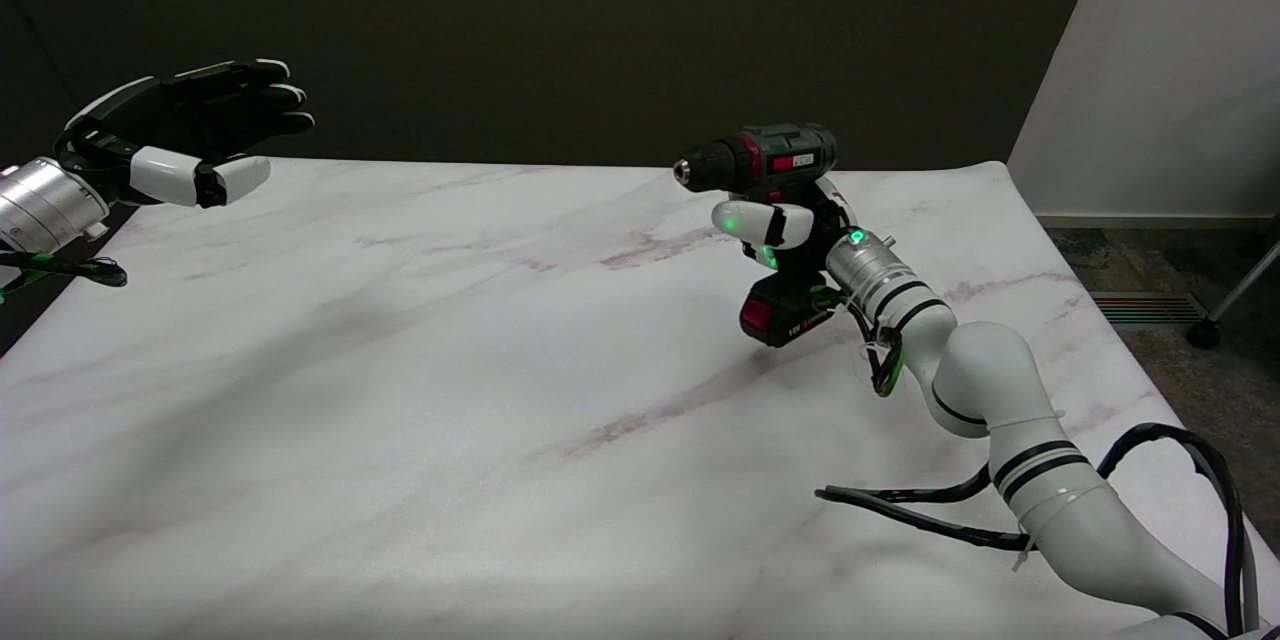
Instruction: Pick up the power screwdriver.
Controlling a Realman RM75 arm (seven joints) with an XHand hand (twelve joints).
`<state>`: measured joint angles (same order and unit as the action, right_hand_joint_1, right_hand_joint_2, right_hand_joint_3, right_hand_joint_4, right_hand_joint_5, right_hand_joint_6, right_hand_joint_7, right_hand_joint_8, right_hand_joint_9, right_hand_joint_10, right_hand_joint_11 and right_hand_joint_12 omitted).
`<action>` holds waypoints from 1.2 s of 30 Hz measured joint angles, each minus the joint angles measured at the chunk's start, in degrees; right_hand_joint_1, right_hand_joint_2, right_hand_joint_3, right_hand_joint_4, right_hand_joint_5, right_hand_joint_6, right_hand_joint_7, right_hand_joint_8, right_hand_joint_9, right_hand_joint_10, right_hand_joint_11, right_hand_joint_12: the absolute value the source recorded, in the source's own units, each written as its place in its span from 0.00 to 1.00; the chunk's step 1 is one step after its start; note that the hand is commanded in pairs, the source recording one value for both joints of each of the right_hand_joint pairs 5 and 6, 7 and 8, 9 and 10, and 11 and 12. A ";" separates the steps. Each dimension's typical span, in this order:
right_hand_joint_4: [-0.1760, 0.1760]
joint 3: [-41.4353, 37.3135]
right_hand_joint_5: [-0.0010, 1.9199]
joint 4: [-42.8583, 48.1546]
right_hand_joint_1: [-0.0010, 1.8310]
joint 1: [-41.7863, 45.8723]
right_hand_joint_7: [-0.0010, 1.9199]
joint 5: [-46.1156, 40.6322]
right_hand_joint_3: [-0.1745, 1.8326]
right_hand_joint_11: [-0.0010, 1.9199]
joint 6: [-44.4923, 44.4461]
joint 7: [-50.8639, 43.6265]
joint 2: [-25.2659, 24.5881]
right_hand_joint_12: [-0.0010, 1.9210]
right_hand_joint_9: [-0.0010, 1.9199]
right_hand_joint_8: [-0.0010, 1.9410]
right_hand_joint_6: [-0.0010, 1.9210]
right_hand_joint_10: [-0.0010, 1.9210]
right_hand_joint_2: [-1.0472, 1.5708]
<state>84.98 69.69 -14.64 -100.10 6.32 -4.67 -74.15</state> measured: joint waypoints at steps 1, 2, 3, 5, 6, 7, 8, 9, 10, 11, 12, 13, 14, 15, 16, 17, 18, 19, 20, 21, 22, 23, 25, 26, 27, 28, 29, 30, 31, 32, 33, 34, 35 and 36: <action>1.00 -0.06 1.00 0.00 0.62 -0.03 1.00 -0.23 0.62 1.00 0.12 0.00 0.01 1.00 1.00 0.99 1.00 1.00 0.39; 1.00 -0.14 1.00 0.00 0.63 -0.08 1.00 -0.50 0.63 1.00 0.28 -0.01 0.03 1.00 1.00 0.99 1.00 1.00 0.45; 0.82 -0.21 1.00 0.01 0.65 -0.12 1.00 -0.78 0.63 1.00 0.41 -0.01 0.04 1.00 1.00 0.99 1.00 1.00 0.51; 0.62 -0.33 1.00 0.01 0.67 -0.16 1.00 -1.37 0.63 1.00 0.63 -0.02 0.06 1.00 1.00 0.99 1.00 1.00 0.61; 0.62 -0.42 1.00 0.02 0.67 -0.18 1.00 -1.89 0.63 1.00 0.82 -0.02 0.07 1.00 1.00 0.99 1.00 1.00 0.65; 0.62 -0.52 1.00 0.02 0.68 -0.21 1.00 -2.44 0.62 1.00 0.99 -0.03 0.09 1.00 1.00 0.99 1.00 1.00 0.68; 0.63 -0.63 1.00 0.02 0.68 -0.25 1.00 -2.95 0.62 1.00 1.15 -0.03 0.10 1.00 1.00 0.99 1.00 1.00 0.69; 0.63 -0.69 0.99 0.02 0.68 -0.27 1.00 -3.27 0.61 1.00 1.26 -0.03 0.10 1.00 1.00 0.99 0.99 1.00 0.69; 0.63 -0.83 0.97 0.04 0.68 -0.29 1.00 -3.84 0.62 1.00 1.43 -0.03 0.12 1.00 1.00 0.99 0.97 1.00 0.68; 0.63 -0.97 0.96 0.05 0.68 -0.30 1.00 -4.40 0.63 1.00 1.66 -0.03 0.13 1.00 1.00 0.99 0.96 1.00 0.66; 0.63 -1.11 0.96 0.06 0.67 -0.30 1.00 -4.88 0.64 1.00 1.86 -0.03 0.14 1.00 1.00 0.99 0.96 1.00 0.64; 0.63 -1.31 0.96 0.08 0.67 -0.31 1.00 -5.63 0.64 1.00 2.15 -0.03 0.15 1.00 1.00 0.99 0.96 1.00 0.63; 0.63 -1.53 0.95 0.11 0.67 -0.33 1.00 -6.43 0.64 1.00 2.46 -0.03 0.15 1.00 1.00 0.99 0.95 1.00 0.62; 0.63 -1.78 0.95 0.14 0.68 -0.36 1.00 -7.27 0.62 1.00 2.79 -0.03 0.16 1.00 1.00 0.99 0.95 1.00 0.63; 0.63 -2.03 0.95 0.16 0.68 -0.38 1.00 -8.13 0.61 1.00 3.18 -0.03 0.16 1.00 1.00 0.99 0.95 1.00 0.65; 0.63 -2.32 0.95 0.18 0.69 -0.43 1.00 -8.90 0.60 1.00 3.56 -0.03 0.16 1.00 1.00 0.99 0.95 1.00 0.66; 0.64 -2.73 0.94 0.22 0.69 -0.47 1.00 -9.86 0.58 1.00 4.05 -0.03 0.16 1.00 1.00 0.99 0.94 1.00 0.69; 0.64 -3.07 0.94 0.26 0.70 -0.49 1.00 -10.55 0.56 1.00 4.45 -0.03 0.17 1.00 1.00 0.99 0.94 1.00 0.72; 0.65 -3.48 0.93 0.31 0.70 -0.52 1.00 -11.31 0.55 1.00 4.91 -0.03 0.17 1.00 1.00 0.99 0.93 1.00 0.76; 0.65 -3.85 0.93 0.36 0.71 -0.55 1.00 -11.99 0.53 1.00 5.34 -0.03 0.17 1.00 1.00 0.99 0.93 1.00 0.79; 0.67 -4.13 0.93 0.38 0.71 -0.60 1.00 -12.53 0.50 1.00 5.68 -0.03 0.18 1.00 1.00 0.99 0.93 1.00 0.84; 0.68 -4.38 0.93 0.40 0.70 -0.64 1.00 -12.89 0.46 1.00 5.93 -0.03 0.19 1.00 1.00 0.99 0.93 1.00 0.89; 0.71 -5.05 0.92 0.45 0.68 -0.68 1.00 -14.08 0.42 1.00 6.64 -0.03 0.24 1.00 1.00 0.99 0.92 1.00 0.97; 0.72 -5.36 0.92 0.48 0.66 -0.71 1.00 -14.66 0.42 1.00 6.98 -0.03 0.28 1.00 1.00 0.99 0.92 1.00 1.00; 0.72 -5.56 0.92 0.51 0.67 -0.74 1.00 -15.11 0.42 1.00 7.22 -0.03 0.31 1.00 1.00 0.99 0.92 1.00 1.00; 0.72 -5.79 0.92 0.56 0.67 -0.78 1.00 -15.57 0.43 1.00 7.44 -0.03 0.36 1.00 1.00 0.99 0.92 1.00 1.00; 0.73 -6.06 0.92 0.61 0.67 -0.84 1.00 -16.22 0.42 1.00 7.72 -0.03 0.40 1.00 1.00 0.99 0.92 1.00 1.00; 0.71 -6.25 0.92 0.63 0.68 -0.87 1.00 -16.80 0.40 1.00 7.97 -0.03 0.44 1.00 1.00 0.99 0.92 1.00 0.97; 0.67 -6.41 0.91 0.63 0.72 -0.87 1.00 -17.30 0.50 1.00 8.16 -0.03 0.47 1.00 1.00 0.99 0.91 1.00 0.79; 0.64 -6.59 0.90 0.64 0.75 -0.88 1.00 -17.84 0.59 1.00 8.38 -0.03 0.52 1.00 1.00 0.99 0.90 1.00 0.66; 0.64 -6.76 0.90 0.64 0.75 -0.91 1.00 -18.38 0.59 1.00 8.62 -0.03 0.57 1.00 1.00 0.99 0.90 1.00 0.63; 0.64 -6.94 0.89 0.65 0.74 -0.94 1.00 -18.87 0.59 1.00 8.85 -0.03 0.61 1.00 1.00 0.99 0.89 1.00 0.60; 0.64 -7.08 0.89 0.65 0.75 -0.98 1.00 -19.27 0.57 1.00 9.07 -0.04 0.64 1.00 1.00 0.99 0.89 1.00 0.60; 0.64 -7.26 0.89 0.65 0.76 -1.01 1.00 -19.83 0.55 1.00 9.40 -0.04 0.68 1.00 1.00 0.99 0.88 1.00 0.62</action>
<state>77.73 70.34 -15.64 -119.93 15.72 -4.71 -73.48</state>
